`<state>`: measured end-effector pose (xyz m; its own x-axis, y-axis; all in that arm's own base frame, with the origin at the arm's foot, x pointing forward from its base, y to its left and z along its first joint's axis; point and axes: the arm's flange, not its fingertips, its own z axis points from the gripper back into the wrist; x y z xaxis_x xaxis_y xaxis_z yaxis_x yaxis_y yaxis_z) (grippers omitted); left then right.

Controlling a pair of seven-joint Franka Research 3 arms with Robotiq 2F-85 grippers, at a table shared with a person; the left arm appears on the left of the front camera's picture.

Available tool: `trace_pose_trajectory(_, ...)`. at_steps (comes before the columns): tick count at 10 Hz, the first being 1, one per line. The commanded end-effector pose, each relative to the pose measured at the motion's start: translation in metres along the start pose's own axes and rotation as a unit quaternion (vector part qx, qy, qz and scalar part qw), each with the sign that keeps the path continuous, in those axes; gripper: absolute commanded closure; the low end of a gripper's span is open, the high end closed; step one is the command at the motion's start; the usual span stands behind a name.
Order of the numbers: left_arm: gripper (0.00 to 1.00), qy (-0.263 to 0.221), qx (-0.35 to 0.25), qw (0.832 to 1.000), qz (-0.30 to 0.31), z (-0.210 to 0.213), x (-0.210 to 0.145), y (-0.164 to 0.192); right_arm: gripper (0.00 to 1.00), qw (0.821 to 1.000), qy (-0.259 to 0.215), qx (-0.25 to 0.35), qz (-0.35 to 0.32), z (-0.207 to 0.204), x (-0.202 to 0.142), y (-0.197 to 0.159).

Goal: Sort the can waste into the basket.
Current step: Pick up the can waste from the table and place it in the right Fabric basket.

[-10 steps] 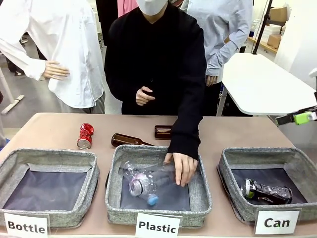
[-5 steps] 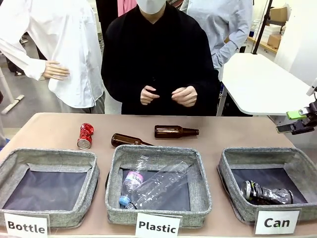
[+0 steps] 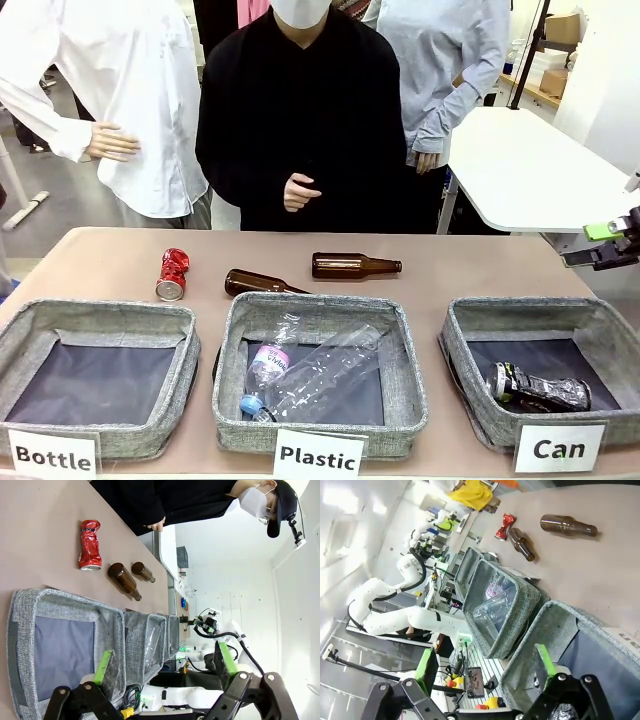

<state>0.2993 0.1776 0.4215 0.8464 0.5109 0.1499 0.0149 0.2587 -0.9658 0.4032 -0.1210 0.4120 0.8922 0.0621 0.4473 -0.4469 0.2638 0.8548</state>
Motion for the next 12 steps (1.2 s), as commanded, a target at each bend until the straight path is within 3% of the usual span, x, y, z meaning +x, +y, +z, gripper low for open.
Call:
trace_pose_trajectory(1, 0.00, 0.003, -0.004, 1.000, -0.011, 0.001, -0.001, 0.001, 0.00, 1.000, -0.001, 0.003, 0.012, 0.001, 0.000, 0.003)
trace_pose_trajectory(7, 0.00, 0.000, 0.000, 1.000, 0.000, 0.000, 0.000, 0.000, 0.00, 1.000, -0.001, 0.003, 0.012, 0.001, 0.000, 0.003)
trace_pose_trajectory(8, 0.00, 0.033, -0.017, 0.998, -0.046, 0.004, -0.008, -0.015, 0.00, 1.000, -0.001, 0.003, 0.012, 0.001, 0.000, 0.003)
trace_pose_trajectory(12, 0.00, 0.104, 0.151, 0.980, -0.077, -0.071, 0.018, -0.074, 0.00, 1.000, -0.001, 0.003, 0.012, 0.001, 0.000, 0.003)
